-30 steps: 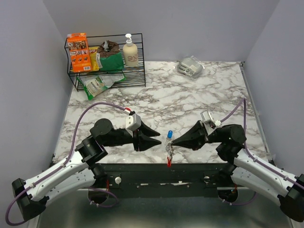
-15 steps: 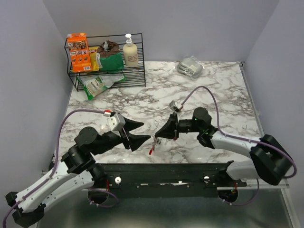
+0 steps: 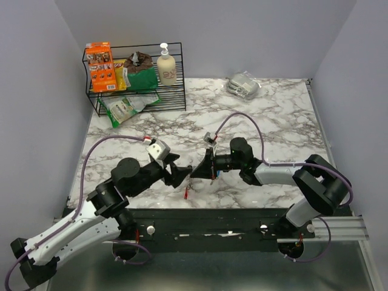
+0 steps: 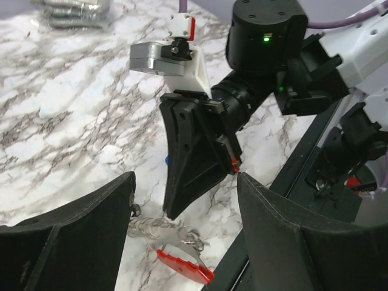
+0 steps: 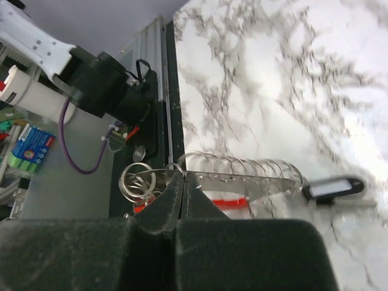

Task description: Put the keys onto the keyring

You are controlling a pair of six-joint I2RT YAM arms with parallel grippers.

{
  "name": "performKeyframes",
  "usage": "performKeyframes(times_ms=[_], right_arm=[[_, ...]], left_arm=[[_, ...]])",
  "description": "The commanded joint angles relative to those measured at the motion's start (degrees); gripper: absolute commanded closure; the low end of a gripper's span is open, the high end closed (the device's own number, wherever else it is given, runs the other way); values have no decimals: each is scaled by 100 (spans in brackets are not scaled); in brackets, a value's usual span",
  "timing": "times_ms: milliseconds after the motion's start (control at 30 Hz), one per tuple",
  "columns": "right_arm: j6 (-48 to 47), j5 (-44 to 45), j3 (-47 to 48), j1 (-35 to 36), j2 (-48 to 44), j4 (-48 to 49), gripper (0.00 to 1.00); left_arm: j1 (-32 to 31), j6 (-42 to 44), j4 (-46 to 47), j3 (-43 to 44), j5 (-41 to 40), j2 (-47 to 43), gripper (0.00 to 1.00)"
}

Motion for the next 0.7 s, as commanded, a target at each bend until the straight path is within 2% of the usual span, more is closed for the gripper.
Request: performKeyframes(times_ms=[0, 67, 133, 233, 267, 333, 367, 467, 667], right_arm=[[474, 767, -642, 18, 106, 208, 98], [520, 917, -880, 27, 62, 156, 97], [564, 1162, -994, 18, -78, -176, 90], [450, 1295, -1021, 18, -254, -563, 72], [415, 1383, -987, 18, -316, -687, 59], [309, 1436, -1030, 27, -613, -889, 49], [265, 1628, -1056, 18, -754, -1030, 40], [98, 1971, -1074, 18, -1474, -1575, 28], [-78, 2332, -1092, 9, -2503, -2471, 20]], left_arm=[[13, -190, -112, -77, -513, 458, 21], [5, -279, -77, -165, -672, 581, 20], [13, -332, -24, -226, -733, 686, 18], [13, -402, 20, -323, -935, 783, 15], [13, -428, 29, -332, -988, 844, 14], [5, -463, -50, -323, -1050, 915, 13], [5, -481, -76, -315, -1120, 976, 12], [13, -534, -164, -341, -1156, 1073, 12], [13, -674, -226, -350, -743, 1520, 12]])
